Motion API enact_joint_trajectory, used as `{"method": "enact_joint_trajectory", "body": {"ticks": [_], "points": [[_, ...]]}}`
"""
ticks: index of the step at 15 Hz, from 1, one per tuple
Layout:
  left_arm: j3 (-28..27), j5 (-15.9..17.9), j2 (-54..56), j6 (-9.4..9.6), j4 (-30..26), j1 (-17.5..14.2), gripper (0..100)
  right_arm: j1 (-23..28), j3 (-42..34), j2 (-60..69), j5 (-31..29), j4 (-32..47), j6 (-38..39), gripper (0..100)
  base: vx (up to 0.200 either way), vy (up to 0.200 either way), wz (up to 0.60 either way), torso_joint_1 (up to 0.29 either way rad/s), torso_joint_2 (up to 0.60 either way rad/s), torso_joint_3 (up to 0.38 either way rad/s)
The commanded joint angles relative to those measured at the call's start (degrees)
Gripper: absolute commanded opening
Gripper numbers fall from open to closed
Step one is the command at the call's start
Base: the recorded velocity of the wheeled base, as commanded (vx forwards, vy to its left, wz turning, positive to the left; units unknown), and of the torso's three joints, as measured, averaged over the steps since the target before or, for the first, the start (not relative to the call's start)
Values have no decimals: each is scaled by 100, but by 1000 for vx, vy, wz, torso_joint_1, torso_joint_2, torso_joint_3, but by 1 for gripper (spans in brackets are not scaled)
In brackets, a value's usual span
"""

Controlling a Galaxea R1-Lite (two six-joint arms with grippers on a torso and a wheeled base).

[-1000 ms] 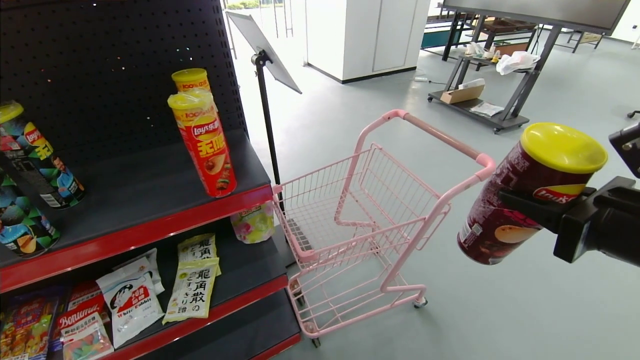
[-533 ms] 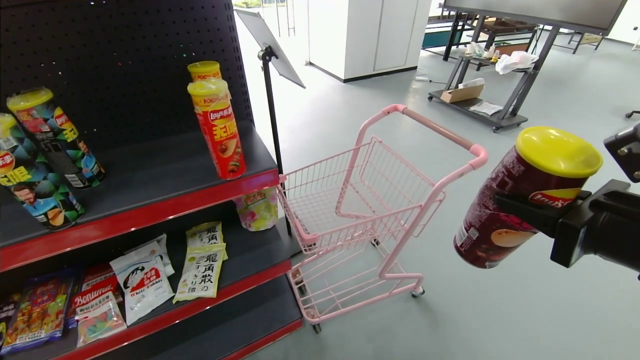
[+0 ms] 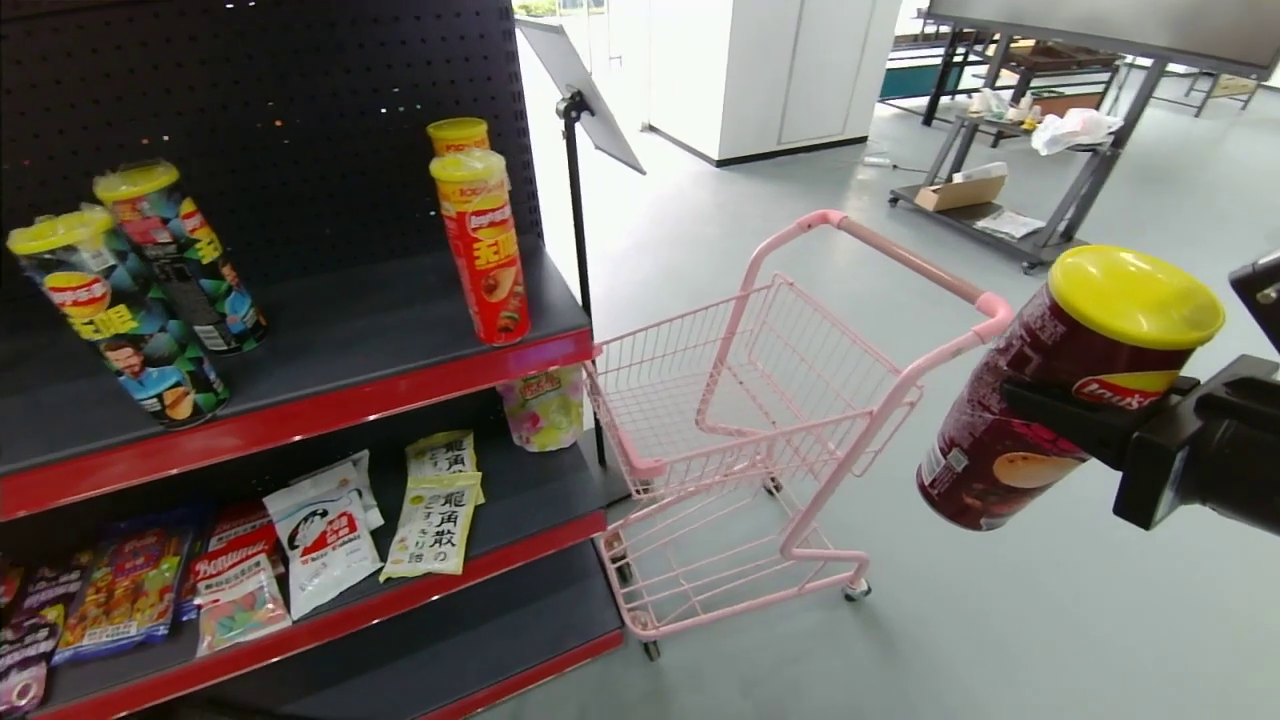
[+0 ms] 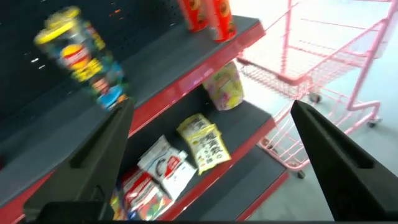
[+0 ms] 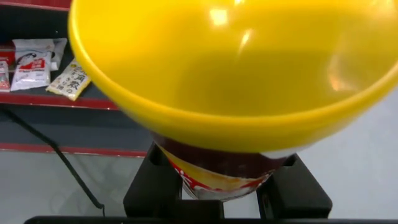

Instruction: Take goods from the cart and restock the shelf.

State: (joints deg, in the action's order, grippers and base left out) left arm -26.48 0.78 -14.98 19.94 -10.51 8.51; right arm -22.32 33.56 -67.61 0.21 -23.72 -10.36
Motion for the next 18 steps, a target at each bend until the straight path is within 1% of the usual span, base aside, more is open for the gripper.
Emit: {"method": "enact_joint_trajectory", "body": {"ticks": [1,4,8,9,11,13,16,18], "points": [[2,1,13,1,5,2,100,0,-7,-15,6,8,-1,0,0,0,600,12,2,2],[-15,1,13,1,5,2,100,0,-16,-24,6,17,-1,0,0,0,600,4,1,-2],[11,1,13,-8,-4,2,100,8,-183,55,41,-36,-1,0,0,0,0,0,0,0],[29,1,4,-8,-4,2,100,-18,-130,46,67,-53,-1,0,0,200,0,2,-2,2],[29,1,-22,-8,-4,2,100,-229,-60,64,41,-53,25,0,0,200,0,-5,5,5],[37,-8,-40,-8,-4,2,100,-264,-87,213,67,-18,17,0,0,200,0,7,2,2],[81,-25,-31,-8,-4,-7,100,-431,-306,362,463,-45,-1,0,0,200,0,-1,2,5],[108,-25,-13,-8,-4,-7,100,-510,-412,494,480,-36,-1,0,0,200,0,0,5,0]]}}
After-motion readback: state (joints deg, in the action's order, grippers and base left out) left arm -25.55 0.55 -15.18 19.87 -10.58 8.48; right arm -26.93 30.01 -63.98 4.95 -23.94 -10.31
